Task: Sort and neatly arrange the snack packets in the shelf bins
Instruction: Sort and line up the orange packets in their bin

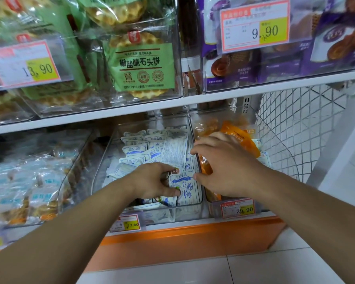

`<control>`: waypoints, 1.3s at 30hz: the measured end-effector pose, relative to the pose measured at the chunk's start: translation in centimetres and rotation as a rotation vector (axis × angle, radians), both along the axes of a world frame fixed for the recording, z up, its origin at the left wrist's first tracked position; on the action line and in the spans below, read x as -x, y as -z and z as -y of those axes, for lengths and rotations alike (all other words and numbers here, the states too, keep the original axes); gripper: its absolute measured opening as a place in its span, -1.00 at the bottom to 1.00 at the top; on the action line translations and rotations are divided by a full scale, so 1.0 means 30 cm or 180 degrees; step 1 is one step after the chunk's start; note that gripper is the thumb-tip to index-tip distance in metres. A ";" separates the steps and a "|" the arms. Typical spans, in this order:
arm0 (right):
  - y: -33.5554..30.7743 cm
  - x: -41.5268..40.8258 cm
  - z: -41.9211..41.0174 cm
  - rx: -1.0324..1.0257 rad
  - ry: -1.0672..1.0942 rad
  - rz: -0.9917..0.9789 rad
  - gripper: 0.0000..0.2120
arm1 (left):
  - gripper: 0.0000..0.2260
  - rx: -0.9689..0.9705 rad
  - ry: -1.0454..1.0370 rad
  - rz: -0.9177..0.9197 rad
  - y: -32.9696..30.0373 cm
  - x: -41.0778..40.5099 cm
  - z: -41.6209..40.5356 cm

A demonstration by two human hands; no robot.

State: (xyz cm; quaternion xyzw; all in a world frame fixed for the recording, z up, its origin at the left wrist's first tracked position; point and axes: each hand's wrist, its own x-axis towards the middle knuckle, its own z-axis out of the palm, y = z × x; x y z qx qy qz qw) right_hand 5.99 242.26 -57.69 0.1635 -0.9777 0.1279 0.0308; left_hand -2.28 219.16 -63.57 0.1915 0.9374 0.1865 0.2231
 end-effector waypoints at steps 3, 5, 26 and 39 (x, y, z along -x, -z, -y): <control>0.003 0.001 0.000 -0.0008 -0.0007 -0.0026 -0.38 | -0.12 -0.0038 -0.0054 0.0196 -0.009 0.013 0.025; 0.006 0.003 0.000 0.0002 -0.0010 -0.0048 -0.38 | -0.11 0.0123 0.0000 0.0094 -0.024 0.018 0.030; -0.009 -0.006 0.009 0.0048 0.0042 0.0093 -0.40 | -0.87 -0.0087 0.0113 -0.0660 -0.163 -0.048 0.070; -0.021 -0.029 0.088 0.0570 0.0040 0.0055 -0.42 | -0.73 -0.1886 -0.0631 -0.1496 -0.183 -0.182 0.088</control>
